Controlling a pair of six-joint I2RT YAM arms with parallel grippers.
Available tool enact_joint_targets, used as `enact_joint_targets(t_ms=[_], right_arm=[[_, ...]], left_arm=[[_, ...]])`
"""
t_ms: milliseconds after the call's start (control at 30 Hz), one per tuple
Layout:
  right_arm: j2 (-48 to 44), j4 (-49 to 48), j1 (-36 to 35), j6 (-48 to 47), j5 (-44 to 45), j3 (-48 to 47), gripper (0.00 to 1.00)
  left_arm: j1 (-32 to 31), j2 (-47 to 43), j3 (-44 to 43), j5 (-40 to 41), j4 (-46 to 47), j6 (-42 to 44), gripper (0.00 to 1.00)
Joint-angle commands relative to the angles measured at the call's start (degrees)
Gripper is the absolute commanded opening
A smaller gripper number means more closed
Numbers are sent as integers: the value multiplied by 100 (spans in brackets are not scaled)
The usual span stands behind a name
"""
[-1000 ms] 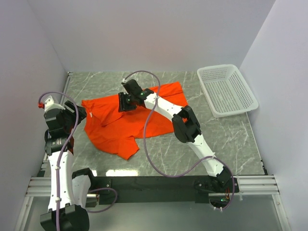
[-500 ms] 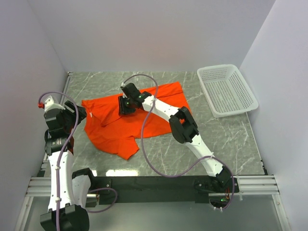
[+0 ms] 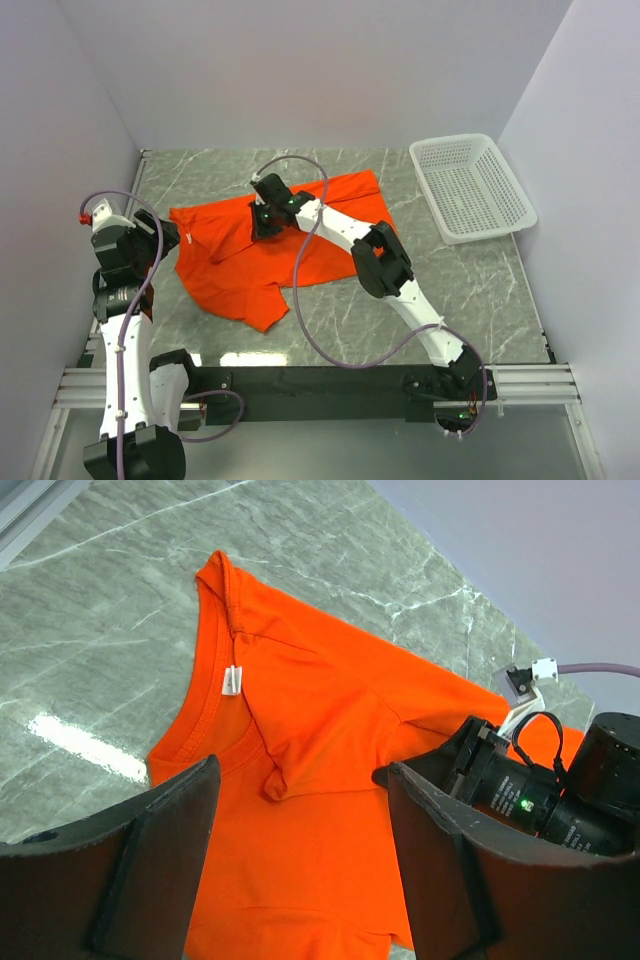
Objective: Fold and stack the t-shirts
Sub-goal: Fold the tshirt
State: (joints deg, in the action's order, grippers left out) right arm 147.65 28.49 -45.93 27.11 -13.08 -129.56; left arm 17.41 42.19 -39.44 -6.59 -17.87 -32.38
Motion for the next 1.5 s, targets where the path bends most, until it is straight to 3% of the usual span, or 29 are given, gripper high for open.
enact_joint_targets(t_ms=[0,300,733,800,933,1033,1133,1300,1467], right_arm=[[-720,-186,40,-83,-177,193,7],[-1221,-344,207,-136,-652,817,7],[-1151,-168,410,-409,-573,906,15],[-1142,-133,445,-444,-590,897,19],[-1195,51,445,-672,-757,915,36],[-1396,341,523,-1268,-792,993,47],[-1930,272,847,-2190,-1029,1510,55],[-2837,-53,1638,-3447,-1250,2503,56],[-2839,-282,2771,-3529,-1294,2471,56]], left_arm=[[-1,-71,7,26,205,4,73],[-1,-54,15,18,205,13,73],[-1,26,33,-53,222,30,73],[-1,43,50,-79,231,30,73],[-1,140,77,-176,266,13,73],[-1,324,68,-211,319,-40,72],[8,622,68,-255,433,-189,70],[26,1694,-37,-396,854,-917,59],[61,3045,-599,-554,1277,-1288,53]])
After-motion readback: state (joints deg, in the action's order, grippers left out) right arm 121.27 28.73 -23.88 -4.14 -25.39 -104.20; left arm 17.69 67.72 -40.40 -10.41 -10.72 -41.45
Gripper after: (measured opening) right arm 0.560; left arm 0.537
